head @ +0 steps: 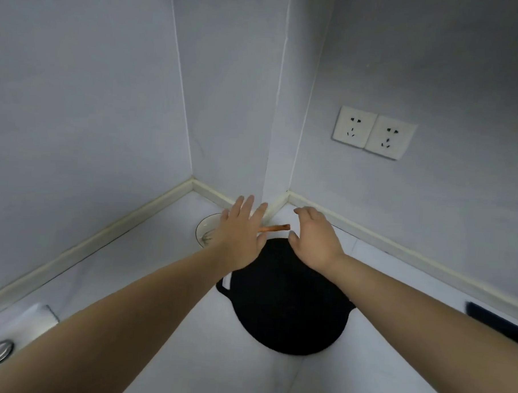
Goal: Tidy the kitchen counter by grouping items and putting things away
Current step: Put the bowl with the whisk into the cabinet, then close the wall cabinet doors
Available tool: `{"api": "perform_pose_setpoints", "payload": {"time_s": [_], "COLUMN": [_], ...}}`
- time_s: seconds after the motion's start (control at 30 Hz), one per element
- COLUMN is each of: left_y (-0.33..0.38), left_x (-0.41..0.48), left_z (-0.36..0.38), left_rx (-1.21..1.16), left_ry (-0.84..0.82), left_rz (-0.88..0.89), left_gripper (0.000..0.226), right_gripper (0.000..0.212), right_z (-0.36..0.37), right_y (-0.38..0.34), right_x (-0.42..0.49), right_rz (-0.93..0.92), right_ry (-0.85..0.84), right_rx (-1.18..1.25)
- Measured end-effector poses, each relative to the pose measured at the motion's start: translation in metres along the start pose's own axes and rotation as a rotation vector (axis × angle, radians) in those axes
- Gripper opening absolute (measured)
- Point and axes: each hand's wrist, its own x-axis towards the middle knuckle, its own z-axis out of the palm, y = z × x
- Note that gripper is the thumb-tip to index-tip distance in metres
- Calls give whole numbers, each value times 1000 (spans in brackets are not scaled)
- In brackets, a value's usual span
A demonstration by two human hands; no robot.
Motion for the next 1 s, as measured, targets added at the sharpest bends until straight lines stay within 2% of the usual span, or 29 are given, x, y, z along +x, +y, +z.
{"api": "perform_pose_setpoints", "payload": {"time_s": [0.07,0.23,0.33,0.5,0.77,1.0], "left_y": [20,68,111,191,374,519], "left_x": [-5,-17,-28,-56,-152,-253], "left_z": [-17,-60,-93,-133,-170,-185], "left_rx": [128,220,226,170,93,-3], "left_ry": [62,219,283,345,463,512], "left_rz": [59,193,291,355,543,697], "left_gripper": [65,70,69,71,70,69], "right_gripper": [57,61,63,65,67,68], "right_z": [-20,-81,-127,-188,-286,-345], "right_y": [9,31,53,82,143,188], "right_x": [-12,-56,-98,-171,-358,-528], "right_rz": [-6,75,121,190,378,564], "right_ry": [76,205,286,366,558,598], "right_rx": [-115,-284,-351,-448,-557,-710]}}
